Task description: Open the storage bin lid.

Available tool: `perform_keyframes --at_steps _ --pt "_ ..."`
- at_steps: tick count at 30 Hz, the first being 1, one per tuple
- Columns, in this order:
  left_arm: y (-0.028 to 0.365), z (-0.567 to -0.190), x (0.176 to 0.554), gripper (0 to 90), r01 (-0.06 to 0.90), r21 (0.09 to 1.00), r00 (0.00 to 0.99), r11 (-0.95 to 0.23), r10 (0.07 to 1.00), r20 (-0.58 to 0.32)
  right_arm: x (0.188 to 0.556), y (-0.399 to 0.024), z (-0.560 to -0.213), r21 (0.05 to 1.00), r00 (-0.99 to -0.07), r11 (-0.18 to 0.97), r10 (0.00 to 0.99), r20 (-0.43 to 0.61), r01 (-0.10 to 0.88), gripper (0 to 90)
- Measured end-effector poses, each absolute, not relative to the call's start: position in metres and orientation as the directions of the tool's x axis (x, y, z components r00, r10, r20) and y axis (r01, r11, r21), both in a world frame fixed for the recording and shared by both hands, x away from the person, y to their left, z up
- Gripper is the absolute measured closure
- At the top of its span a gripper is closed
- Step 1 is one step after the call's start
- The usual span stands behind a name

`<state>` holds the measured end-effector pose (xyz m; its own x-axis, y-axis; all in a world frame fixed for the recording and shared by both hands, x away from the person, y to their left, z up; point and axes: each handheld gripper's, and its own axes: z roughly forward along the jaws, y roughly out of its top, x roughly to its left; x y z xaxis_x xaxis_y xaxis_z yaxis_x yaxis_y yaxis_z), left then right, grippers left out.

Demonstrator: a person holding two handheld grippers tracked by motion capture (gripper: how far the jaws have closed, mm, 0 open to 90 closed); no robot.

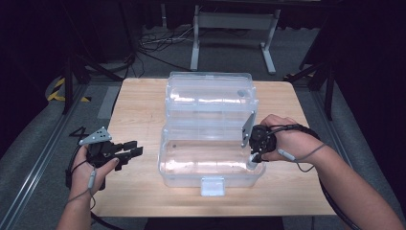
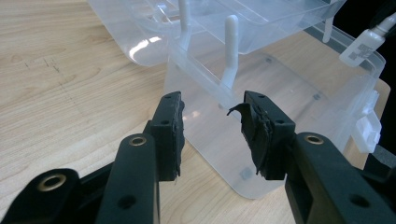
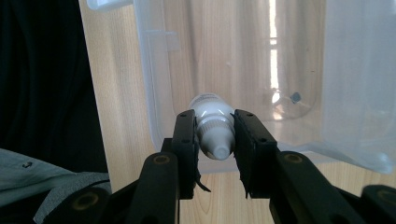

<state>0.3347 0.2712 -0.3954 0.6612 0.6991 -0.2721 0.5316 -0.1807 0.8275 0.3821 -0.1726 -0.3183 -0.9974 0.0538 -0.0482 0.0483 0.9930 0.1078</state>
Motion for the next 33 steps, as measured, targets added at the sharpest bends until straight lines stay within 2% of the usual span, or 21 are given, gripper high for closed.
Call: perform_keyframes --at_steps 33 --pt "0.272 -0.397 0.335 59.2 0.538 0.824 0.657 -0.179 0.701 -0.277 0.394 -0.171 -0.380 0.038 -0.999 0.998 0.044 0.010 0.044 71.1"
